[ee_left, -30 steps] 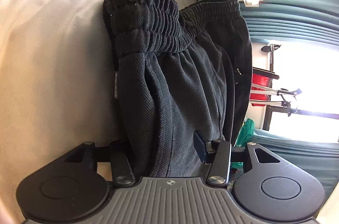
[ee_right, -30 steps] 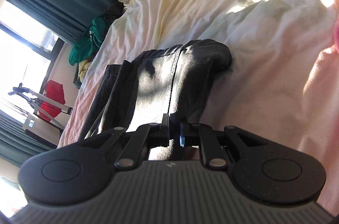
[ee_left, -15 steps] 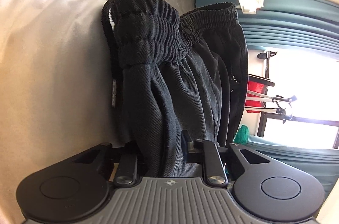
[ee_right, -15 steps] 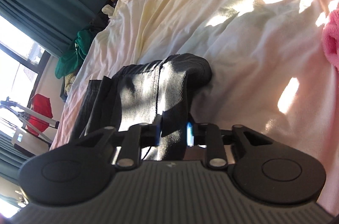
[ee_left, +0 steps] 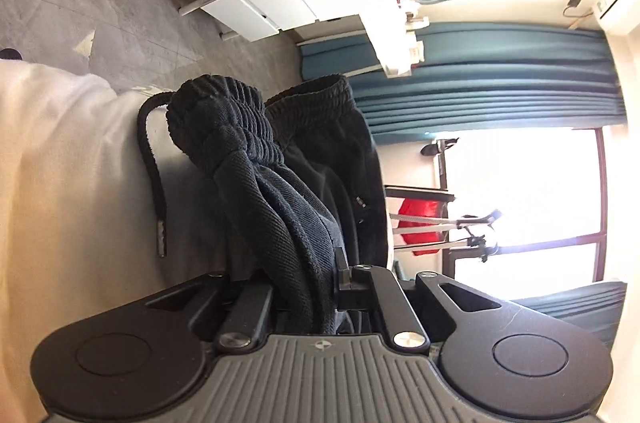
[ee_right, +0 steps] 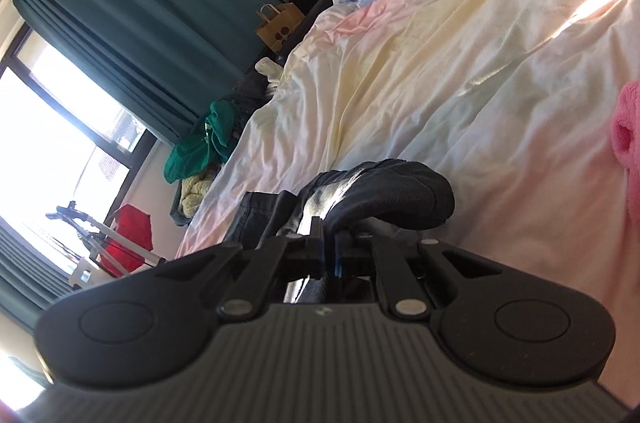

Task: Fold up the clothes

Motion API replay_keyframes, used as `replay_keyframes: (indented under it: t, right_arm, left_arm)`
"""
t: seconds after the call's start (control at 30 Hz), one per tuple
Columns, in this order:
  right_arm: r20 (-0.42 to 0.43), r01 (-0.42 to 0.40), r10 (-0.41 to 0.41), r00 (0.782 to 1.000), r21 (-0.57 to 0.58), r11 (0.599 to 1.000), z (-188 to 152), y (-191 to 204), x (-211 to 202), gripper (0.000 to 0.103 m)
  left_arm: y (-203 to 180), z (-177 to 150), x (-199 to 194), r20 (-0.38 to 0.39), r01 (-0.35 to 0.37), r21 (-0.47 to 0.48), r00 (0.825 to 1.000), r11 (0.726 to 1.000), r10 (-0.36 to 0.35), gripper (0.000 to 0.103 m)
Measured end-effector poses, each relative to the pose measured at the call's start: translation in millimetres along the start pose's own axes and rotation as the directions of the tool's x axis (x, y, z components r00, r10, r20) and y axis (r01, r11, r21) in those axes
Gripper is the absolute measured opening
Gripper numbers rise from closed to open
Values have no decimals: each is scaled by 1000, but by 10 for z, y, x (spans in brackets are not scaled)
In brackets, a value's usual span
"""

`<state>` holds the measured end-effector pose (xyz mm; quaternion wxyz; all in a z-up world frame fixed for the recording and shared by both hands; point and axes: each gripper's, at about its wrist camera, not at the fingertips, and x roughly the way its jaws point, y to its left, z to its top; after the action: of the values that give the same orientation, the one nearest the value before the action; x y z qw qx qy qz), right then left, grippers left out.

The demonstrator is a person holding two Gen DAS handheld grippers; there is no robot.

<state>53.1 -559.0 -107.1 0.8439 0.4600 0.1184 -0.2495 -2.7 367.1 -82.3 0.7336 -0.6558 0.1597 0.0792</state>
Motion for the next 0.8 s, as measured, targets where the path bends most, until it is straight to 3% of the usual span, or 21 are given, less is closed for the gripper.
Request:
replay_keyframes:
  t: [0.2,0.33,0.5,0.63,0.8]
  right_arm:
    - [33,-53,56,998,-72,996,80,389,-66,7]
    - [42,-78,82,996,-86,993,239,922,257,7]
    - [84,-35,52,995,-187,982,348,1724,1095,7]
    - [93,38,-12,996,-281,959,206,2155,1993,7]
    - [50,125,-114,992,-387,913,-133,2272,3026,8]
  left_arm:
    - [-858,112,616,5,-8,138,1000,990,7,8]
    - [-1430,186,1026,9,-13,228,1000,974,12,8]
    - [-2122,238,1627,21,-27,342,1000,939,21,8]
    - [-2468,71,2730,77,-127,463,992,877,103,8]
    - [-2414,-160,3962,134,-260,524,965,811,223,9]
